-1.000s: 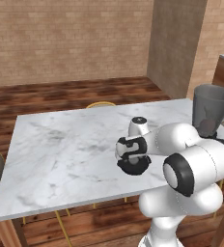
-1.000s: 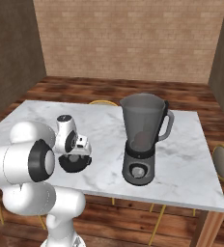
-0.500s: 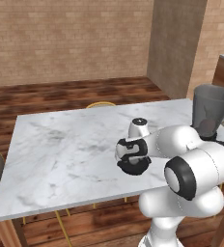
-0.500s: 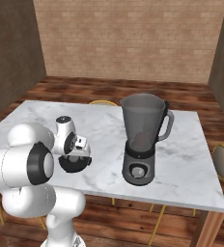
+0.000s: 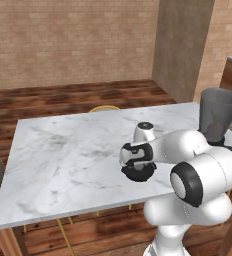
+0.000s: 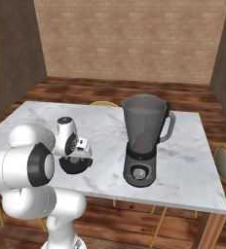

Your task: Grab the garlic and onion from the fridge, place them in the blender, close the lid, and turn on the blender to create a marinade.

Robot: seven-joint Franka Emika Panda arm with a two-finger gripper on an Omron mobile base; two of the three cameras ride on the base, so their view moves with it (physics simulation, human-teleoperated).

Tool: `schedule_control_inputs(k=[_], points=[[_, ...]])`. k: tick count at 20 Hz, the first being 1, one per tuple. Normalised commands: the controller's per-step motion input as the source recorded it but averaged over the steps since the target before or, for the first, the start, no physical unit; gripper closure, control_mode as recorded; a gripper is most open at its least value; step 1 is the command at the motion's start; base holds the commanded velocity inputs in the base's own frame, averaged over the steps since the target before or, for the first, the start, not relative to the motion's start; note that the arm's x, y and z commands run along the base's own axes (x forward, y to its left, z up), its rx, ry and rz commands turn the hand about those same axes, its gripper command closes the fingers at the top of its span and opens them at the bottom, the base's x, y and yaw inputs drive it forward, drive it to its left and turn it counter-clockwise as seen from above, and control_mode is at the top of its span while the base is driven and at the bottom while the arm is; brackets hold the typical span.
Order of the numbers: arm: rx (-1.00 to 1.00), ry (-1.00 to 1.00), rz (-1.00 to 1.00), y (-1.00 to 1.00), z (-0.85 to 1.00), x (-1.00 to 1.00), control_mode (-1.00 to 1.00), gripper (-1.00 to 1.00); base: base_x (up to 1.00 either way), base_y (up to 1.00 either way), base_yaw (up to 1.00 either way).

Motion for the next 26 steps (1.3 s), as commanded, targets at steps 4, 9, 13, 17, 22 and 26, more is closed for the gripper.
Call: schedule_control_inputs(k=[4,9,13,17,22,26], points=[[0.02,-0.04,0.00,-0.19,-0.28,-0.60,-1.00,-1.00,0.00,0.00,0.00],[0.01,0.00,0.00,-0.14,-0.36,-0.39,-1.00,-1.00,0.00,0.00,0.00],[0.00,0.00,0.00,0.00,-0.43,-0.11,-1.00,-1.00,0.00,0.00,0.00],[0.00,0.01,0.00,0.00,-0.31,0.08,-1.00,-1.00,0.00,0.00,0.00],[0.00,0.01,0.00,0.00,-0.26,0.16,-1.00,-1.00,0.00,0.00,0.00],[0.00,0.00,0.00,0.00,-0.33,0.00,-1.00,-1.00,0.00,0.00,0.00]])
